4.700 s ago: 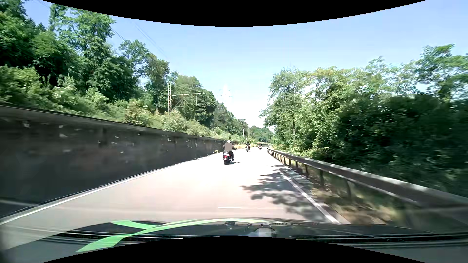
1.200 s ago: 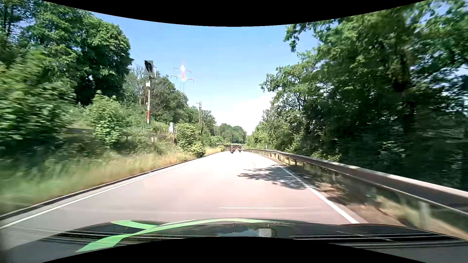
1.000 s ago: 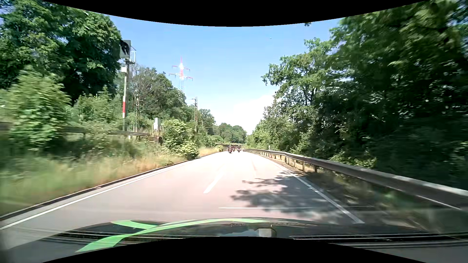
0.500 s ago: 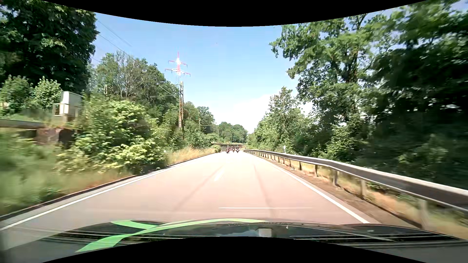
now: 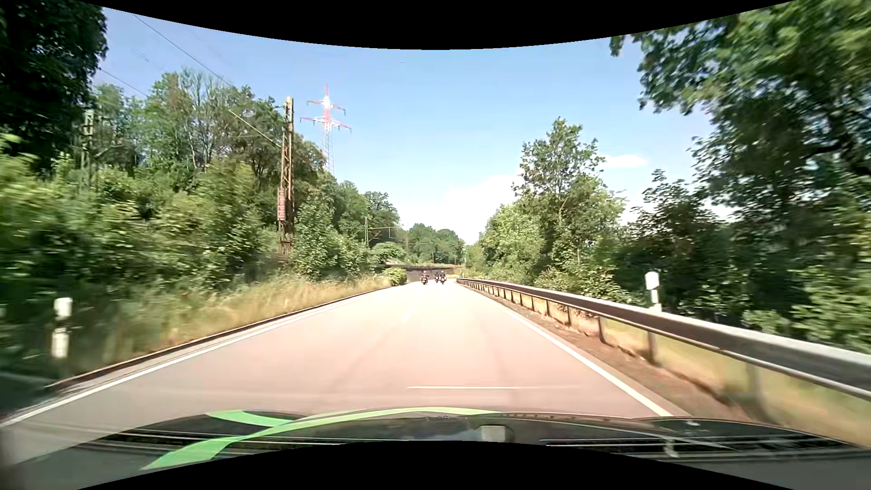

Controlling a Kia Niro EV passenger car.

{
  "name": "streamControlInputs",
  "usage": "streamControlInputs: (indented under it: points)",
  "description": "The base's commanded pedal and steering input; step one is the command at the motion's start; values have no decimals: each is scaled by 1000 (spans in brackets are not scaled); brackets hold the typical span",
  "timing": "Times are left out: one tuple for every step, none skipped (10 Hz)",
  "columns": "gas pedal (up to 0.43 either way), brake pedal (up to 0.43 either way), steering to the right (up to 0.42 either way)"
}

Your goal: Follow the waypoints while adhering to traffic rules and regulations

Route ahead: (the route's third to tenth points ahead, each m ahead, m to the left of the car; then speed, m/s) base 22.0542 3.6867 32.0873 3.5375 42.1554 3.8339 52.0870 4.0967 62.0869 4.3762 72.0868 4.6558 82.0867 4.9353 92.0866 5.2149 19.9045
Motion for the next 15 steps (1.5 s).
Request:
streamControlInputs:
  points:
    - [228,0,-9]
    - [189,0,-9]
    - [177,0,-9]
    - [177,0,-9]
    - [189,0,-10]
    - [197,0,-10]
    - [197,0,-10]
    - [189,0,-10]
    - [169,0,-10]
    - [150,0,-10]
    - [150,0,-10]
    - [138,0,-10]
    - [138,0,-9]
    - [138,0,-8]
    - [138,0,-8]
